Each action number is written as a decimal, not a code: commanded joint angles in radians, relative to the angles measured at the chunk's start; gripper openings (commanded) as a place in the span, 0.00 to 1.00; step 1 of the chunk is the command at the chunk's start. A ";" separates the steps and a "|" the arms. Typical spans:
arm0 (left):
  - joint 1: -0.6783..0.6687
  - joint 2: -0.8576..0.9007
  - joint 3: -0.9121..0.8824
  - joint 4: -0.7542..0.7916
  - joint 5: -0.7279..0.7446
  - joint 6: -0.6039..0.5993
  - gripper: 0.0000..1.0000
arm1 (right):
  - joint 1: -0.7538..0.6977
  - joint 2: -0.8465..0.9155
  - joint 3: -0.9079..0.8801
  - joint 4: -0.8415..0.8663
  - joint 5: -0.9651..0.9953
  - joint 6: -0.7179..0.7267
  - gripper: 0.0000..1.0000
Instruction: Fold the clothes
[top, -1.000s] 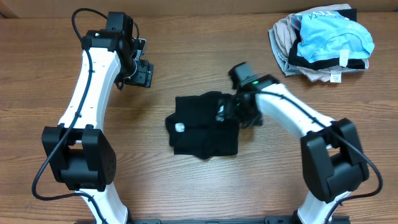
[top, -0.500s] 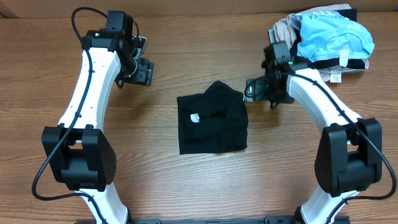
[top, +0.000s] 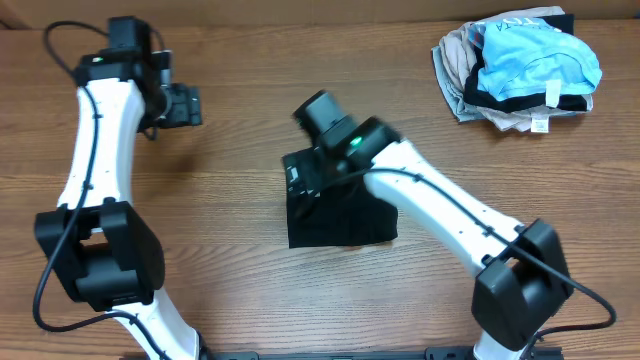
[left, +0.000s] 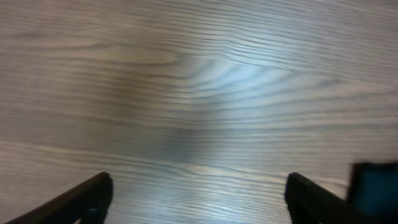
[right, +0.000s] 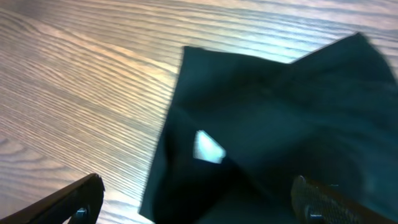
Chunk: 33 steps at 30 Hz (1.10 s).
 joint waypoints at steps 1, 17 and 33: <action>0.038 -0.004 0.021 0.002 -0.005 -0.037 0.97 | 0.040 0.041 -0.009 0.032 0.126 0.107 1.00; 0.065 -0.004 0.021 0.003 -0.006 -0.036 1.00 | 0.108 0.259 -0.009 0.101 0.102 0.151 1.00; 0.065 0.007 0.007 -0.001 -0.006 -0.036 1.00 | 0.112 0.340 -0.007 0.118 0.064 0.150 1.00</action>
